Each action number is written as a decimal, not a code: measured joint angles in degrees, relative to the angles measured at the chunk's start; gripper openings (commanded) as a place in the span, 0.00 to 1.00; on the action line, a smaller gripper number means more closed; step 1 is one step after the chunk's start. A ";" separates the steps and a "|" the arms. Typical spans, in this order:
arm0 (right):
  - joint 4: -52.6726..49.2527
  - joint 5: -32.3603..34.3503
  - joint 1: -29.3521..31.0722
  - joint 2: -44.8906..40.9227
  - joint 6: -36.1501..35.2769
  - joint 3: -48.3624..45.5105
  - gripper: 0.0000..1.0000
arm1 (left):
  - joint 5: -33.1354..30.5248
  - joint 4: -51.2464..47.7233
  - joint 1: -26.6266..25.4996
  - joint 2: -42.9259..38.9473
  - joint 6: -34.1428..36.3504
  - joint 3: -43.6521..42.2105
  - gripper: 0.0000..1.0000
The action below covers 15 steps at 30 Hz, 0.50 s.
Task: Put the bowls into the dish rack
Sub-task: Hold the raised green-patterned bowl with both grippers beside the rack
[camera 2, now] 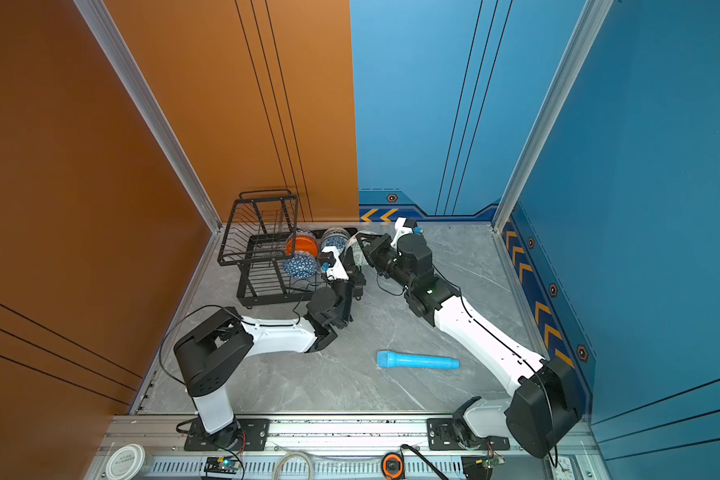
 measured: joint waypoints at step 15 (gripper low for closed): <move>-4.74 2.16 1.16 0.63 -1.11 3.63 0.10 | -0.68 1.05 0.35 -0.50 1.68 0.07 0.00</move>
